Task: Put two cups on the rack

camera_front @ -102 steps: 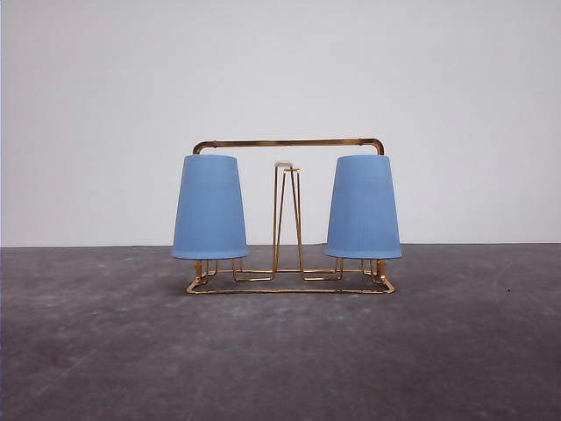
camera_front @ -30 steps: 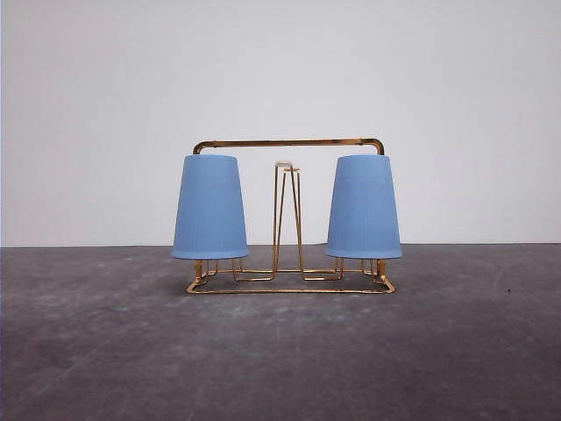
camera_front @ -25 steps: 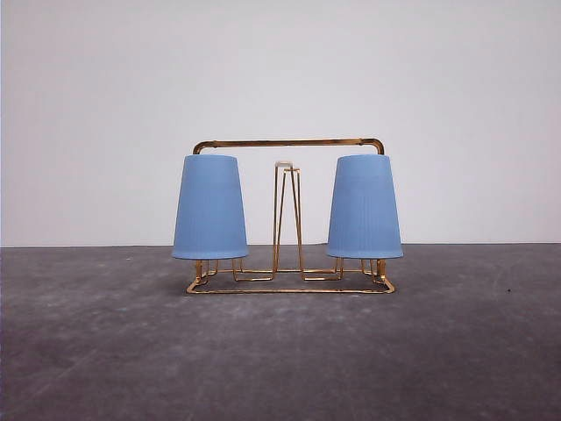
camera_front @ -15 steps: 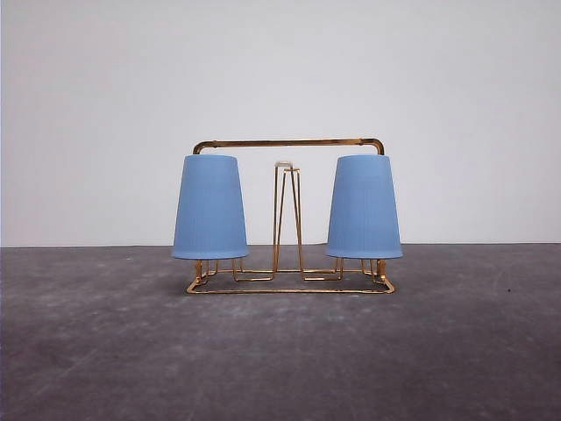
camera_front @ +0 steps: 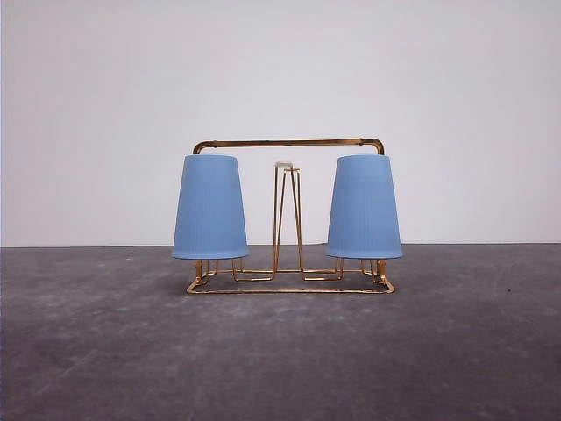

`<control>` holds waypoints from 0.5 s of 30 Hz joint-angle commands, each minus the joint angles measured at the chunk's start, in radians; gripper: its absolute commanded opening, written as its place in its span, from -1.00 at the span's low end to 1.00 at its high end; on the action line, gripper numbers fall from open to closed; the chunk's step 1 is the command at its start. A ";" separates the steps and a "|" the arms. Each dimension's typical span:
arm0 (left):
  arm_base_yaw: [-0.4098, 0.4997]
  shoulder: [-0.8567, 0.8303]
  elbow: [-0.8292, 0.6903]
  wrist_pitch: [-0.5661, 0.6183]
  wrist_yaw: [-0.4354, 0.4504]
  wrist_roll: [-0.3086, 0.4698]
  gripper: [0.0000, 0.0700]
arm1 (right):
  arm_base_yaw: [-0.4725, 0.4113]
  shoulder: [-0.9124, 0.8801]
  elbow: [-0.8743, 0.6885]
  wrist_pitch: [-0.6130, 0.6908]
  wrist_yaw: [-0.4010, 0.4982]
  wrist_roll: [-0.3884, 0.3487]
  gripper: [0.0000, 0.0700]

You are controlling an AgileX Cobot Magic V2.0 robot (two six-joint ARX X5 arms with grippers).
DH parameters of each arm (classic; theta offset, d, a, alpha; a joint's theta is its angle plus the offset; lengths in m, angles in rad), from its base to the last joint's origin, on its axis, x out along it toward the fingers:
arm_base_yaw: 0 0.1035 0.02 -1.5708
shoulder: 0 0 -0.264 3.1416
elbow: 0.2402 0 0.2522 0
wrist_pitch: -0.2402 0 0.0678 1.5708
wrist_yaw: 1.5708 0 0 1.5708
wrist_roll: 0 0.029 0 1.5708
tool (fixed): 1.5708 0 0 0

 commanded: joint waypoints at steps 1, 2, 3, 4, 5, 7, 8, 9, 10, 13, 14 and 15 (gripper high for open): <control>0.001 -0.001 -0.013 0.015 -0.001 0.010 -1.00 | 0.003 0.001 -0.003 0.010 0.001 -0.008 -0.92; 0.001 -0.001 -0.013 0.015 -0.001 0.010 -1.00 | 0.002 0.001 -0.003 0.010 0.001 -0.008 -0.93; 0.001 -0.001 -0.013 0.015 -0.001 0.010 -1.00 | 0.003 0.001 -0.003 0.010 0.001 -0.008 -0.93; 0.001 -0.001 -0.013 0.015 -0.001 0.010 -1.00 | 0.003 0.001 -0.003 0.010 0.001 -0.008 -0.92; 0.001 -0.001 -0.013 0.015 -0.001 0.010 -1.00 | 0.002 0.001 -0.003 0.010 0.001 -0.008 -0.93; 0.001 -0.001 -0.013 0.015 -0.001 0.010 -1.00 | 0.002 0.001 -0.003 0.010 0.001 -0.008 -0.93; 0.001 -0.001 -0.013 0.015 -0.001 0.010 -1.00 | 0.003 0.001 -0.003 0.010 0.001 -0.008 -0.92; 0.001 -0.001 -0.013 0.015 -0.001 0.010 -1.00 | 0.003 0.001 -0.003 0.010 0.001 -0.008 -0.93; 0.001 -0.001 -0.013 0.015 -0.001 0.010 -1.00 | 0.003 0.001 -0.003 0.010 0.001 -0.008 -0.93; 0.001 -0.001 -0.013 0.015 -0.001 0.010 -1.00 | 0.002 0.001 -0.003 0.010 0.001 -0.008 -0.93; 0.001 -0.001 -0.013 0.015 -0.001 0.010 -1.00 | 0.003 0.001 -0.003 0.010 0.001 -0.008 -0.92; 0.001 -0.001 -0.013 0.015 -0.001 0.010 -1.00 | 0.003 0.001 -0.003 0.010 0.001 -0.008 -0.92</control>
